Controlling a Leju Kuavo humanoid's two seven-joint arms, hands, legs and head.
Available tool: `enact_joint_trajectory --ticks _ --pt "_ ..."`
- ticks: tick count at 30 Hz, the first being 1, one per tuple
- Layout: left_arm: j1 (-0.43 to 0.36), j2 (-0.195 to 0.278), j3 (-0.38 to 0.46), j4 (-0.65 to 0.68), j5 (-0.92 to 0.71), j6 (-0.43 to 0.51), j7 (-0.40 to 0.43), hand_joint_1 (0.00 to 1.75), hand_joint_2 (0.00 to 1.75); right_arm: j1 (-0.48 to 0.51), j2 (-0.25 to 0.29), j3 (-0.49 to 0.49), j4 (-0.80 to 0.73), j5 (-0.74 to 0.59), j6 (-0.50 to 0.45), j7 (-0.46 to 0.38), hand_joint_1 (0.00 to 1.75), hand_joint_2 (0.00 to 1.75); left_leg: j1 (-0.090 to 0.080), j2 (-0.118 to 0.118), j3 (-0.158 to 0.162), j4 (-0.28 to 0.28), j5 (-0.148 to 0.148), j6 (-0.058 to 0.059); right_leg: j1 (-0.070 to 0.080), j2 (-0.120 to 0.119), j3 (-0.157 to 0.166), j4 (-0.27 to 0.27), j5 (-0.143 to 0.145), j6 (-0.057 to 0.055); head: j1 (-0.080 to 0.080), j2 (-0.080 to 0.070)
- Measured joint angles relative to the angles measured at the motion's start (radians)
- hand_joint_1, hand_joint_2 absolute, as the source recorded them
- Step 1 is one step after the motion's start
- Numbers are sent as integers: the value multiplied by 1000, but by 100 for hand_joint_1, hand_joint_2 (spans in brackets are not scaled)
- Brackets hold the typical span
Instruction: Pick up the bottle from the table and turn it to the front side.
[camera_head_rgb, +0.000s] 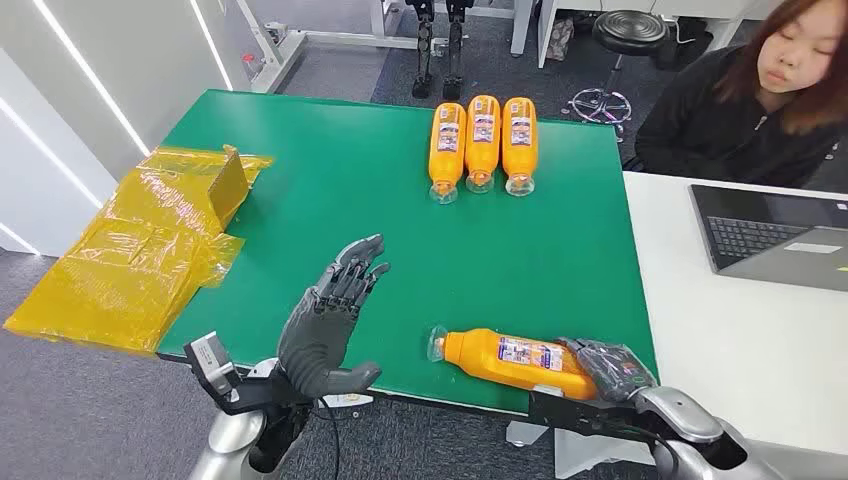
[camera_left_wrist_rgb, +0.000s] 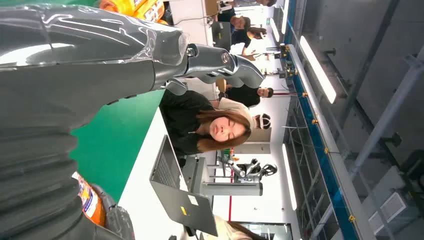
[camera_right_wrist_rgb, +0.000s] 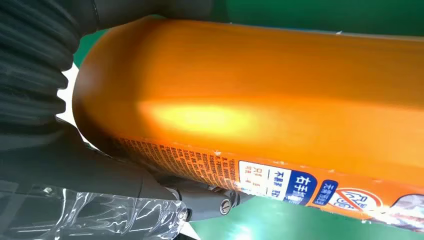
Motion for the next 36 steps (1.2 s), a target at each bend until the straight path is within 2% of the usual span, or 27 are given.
enact_joint_trajectory --ticks 7,17,21,27,31,36 --pt "15 2 8 -16 -7 7 0 0 175 19 0 -41 -25 32 -13 -19 175 175 0 0 -1 0 0 0 0 0 0 0 0 0 0 0" --pt "53 13 28 -49 -33 33 -15 0 175 47 5 -162 -137 111 -142 -27 175 175 0 -2 -5 0 0 0 0 -1 -4 1 0 0 0 0" --pt "60 13 30 -59 -40 45 -13 0 175 151 23 -251 -248 194 -267 -25 175 175 0 -4 -6 0 0 0 0 -3 -4 0 -1 0 0 0" --pt "68 14 31 -62 -53 60 -12 0 175 358 89 -365 -421 343 -407 -35 175 175 0 -4 -6 -1 -3 0 0 -4 -5 0 -4 0 0 0" --pt "68 15 31 -62 -54 62 -12 0 175 467 137 -396 -499 409 -459 -40 175 175 0 -4 -6 -1 -3 0 0 -3 -5 0 -5 1 0 0" --pt "60 12 30 -61 -51 61 -5 0 175 558 225 -382 -574 559 -578 -34 175 175 0 -3 -5 -1 -3 0 0 -2 -5 0 -5 1 0 0"
